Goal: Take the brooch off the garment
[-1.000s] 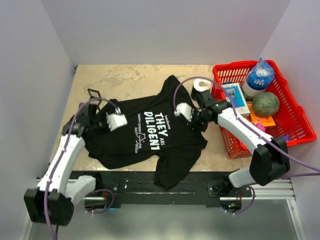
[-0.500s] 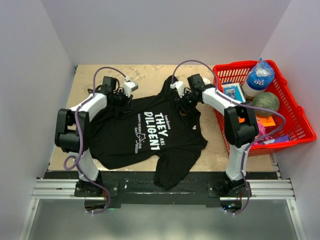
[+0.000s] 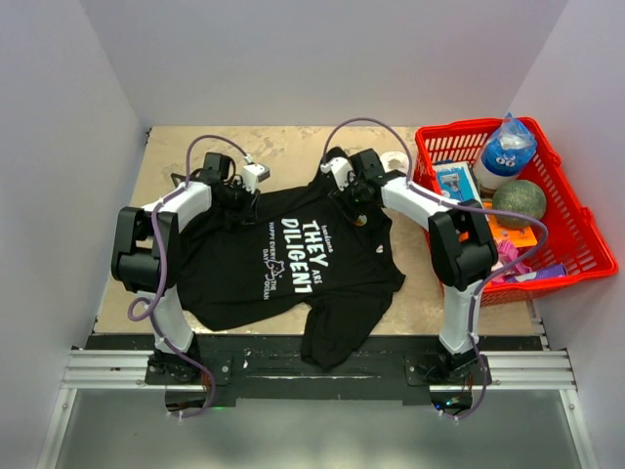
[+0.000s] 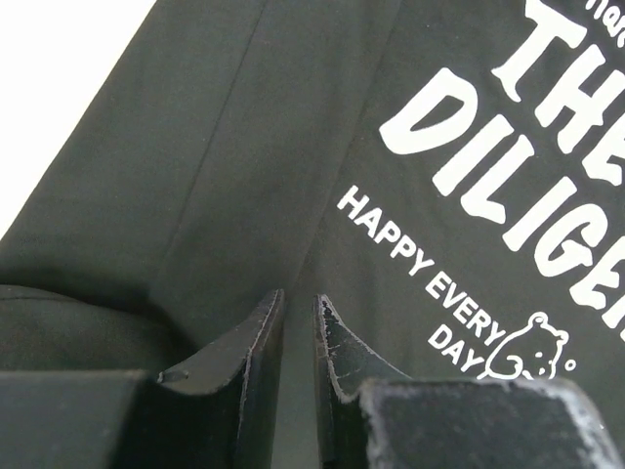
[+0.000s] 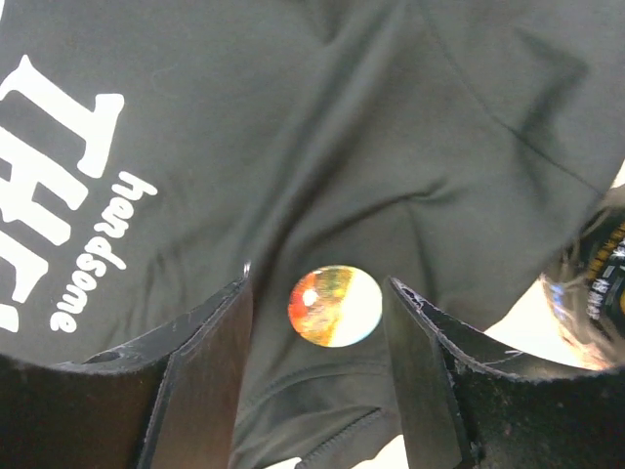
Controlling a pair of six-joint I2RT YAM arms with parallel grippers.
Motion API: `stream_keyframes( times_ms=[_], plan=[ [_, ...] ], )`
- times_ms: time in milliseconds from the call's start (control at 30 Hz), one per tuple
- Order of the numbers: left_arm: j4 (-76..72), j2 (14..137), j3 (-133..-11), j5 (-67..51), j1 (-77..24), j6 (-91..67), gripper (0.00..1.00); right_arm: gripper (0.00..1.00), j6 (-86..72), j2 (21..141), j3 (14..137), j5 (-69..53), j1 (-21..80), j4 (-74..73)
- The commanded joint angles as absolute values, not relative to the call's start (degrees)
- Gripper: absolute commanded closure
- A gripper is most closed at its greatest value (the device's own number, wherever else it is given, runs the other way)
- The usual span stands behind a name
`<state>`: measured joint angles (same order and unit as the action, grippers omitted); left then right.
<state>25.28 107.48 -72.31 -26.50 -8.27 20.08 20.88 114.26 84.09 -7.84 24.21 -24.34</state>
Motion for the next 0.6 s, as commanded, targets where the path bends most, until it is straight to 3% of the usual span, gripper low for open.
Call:
stream_keyframes(
  times_ms=[0,567],
  plan=[
    [24.35,106.96,-72.34,-25.05,-8.26,19.16,0.76,0.42,20.39,111.97,83.58,-0.19,26.45,-21.36],
    [26.01,109.6,-74.53,-23.2,-8.17,20.04,0.75,0.44,22.06,112.06,82.18,11.86,30.06,-22.67]
  ],
)
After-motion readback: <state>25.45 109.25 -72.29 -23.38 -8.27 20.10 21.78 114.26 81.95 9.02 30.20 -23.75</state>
